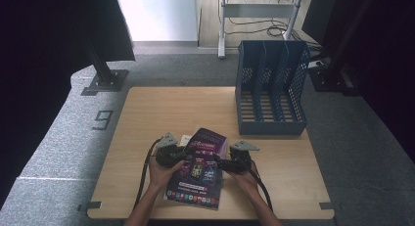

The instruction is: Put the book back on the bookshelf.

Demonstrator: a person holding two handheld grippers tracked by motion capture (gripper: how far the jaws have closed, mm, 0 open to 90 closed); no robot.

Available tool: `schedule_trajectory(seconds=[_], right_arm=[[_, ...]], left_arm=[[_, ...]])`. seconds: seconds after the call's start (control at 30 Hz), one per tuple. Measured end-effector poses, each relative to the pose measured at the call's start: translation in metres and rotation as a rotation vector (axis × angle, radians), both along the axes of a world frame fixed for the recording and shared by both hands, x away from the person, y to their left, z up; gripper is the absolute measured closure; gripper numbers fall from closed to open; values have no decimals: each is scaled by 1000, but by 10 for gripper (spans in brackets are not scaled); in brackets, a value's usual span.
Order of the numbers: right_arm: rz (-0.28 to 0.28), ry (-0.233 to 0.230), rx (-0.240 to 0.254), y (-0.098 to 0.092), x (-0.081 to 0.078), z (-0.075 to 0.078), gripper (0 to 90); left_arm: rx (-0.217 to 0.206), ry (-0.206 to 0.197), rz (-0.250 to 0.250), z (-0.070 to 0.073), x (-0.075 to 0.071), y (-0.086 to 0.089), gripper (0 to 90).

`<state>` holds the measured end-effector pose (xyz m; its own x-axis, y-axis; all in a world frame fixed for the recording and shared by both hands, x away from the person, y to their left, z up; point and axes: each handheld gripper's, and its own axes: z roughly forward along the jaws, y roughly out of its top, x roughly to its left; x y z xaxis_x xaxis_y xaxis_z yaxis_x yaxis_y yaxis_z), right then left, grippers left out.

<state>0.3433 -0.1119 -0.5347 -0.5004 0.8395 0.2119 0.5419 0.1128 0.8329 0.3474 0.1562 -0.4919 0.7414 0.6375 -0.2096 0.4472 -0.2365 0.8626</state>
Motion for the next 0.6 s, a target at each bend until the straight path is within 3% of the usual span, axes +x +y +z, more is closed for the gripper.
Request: schedule_trajectory(seconds=[0.6], right_arm=[[-4, -12, 20, -6, 0, 4, 205]], left_arm=[[-12, -49, -38, 15, -10, -2, 843]])
